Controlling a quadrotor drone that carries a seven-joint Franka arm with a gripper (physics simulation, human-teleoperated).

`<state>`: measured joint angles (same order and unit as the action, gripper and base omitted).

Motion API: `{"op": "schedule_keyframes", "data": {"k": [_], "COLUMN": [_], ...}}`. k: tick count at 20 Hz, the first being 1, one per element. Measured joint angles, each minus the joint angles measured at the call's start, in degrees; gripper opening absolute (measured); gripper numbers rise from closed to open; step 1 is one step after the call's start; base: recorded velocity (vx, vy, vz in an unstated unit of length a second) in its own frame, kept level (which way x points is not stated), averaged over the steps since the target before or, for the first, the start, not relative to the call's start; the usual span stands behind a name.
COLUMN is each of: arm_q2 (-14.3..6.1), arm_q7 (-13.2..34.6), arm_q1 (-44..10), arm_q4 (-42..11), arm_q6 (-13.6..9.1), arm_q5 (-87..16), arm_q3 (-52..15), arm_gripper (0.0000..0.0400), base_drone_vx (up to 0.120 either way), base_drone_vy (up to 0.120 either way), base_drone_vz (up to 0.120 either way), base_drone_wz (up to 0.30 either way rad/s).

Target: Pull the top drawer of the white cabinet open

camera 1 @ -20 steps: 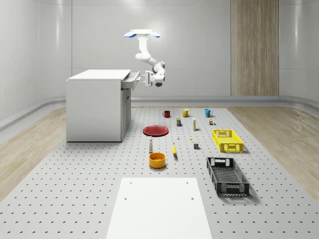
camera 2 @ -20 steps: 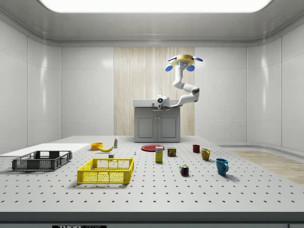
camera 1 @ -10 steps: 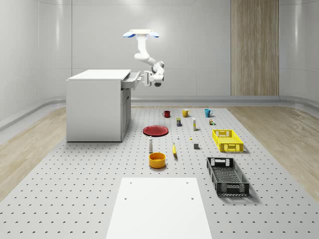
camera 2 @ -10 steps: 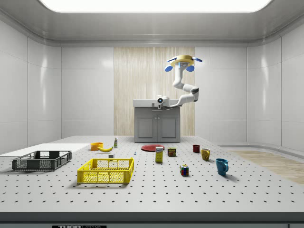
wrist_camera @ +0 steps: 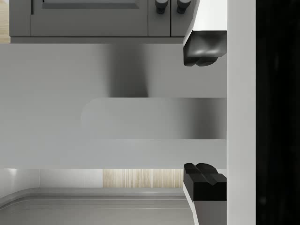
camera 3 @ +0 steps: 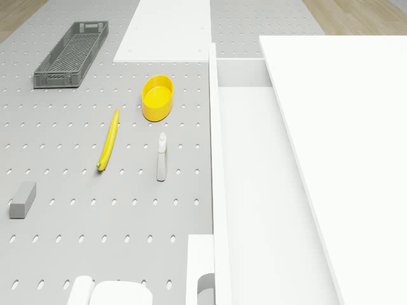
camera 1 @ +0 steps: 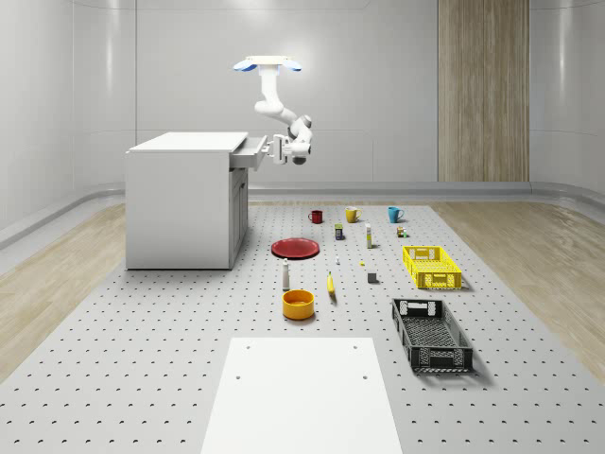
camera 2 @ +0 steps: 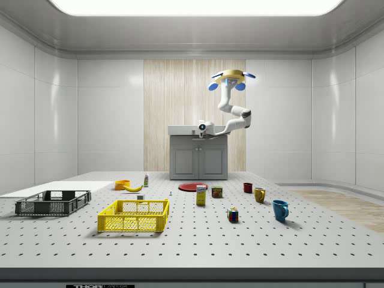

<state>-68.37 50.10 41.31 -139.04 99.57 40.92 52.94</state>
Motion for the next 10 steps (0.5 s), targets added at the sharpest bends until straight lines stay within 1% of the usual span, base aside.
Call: {"op": "schedule_keyframes", "data": {"k": [1,4,6,8,10], "arm_q2": [-0.1,-0.3,-0.4,-0.5,-0.7], "arm_q7": [0.1,0.2,0.3,0.4,0.6], "arm_q1": [0.1,0.2,0.3,0.4,0.5], "arm_q4": [0.0,0.0,0.0,0.0,0.1], "arm_q6": [0.1,0.2,0.3,0.4,0.3], "arm_q5": [-0.1,-0.2,-0.3,-0.4,-0.7], "arm_q3": [0.0,0.0,0.0,0.1,0.2], "arm_gripper": [0.0305,0.0208,0.0167,0.0143,0.0130], "base_drone_vx": [0.000,0.000,0.000,0.000,0.000], "base_drone_vy": [0.000,0.000,0.000,0.000,0.000], "base_drone_vz": [0.000,0.000,0.000,0.000,0.000], "base_drone_wz": [0.000,0.000,0.000,0.000,0.000]}}
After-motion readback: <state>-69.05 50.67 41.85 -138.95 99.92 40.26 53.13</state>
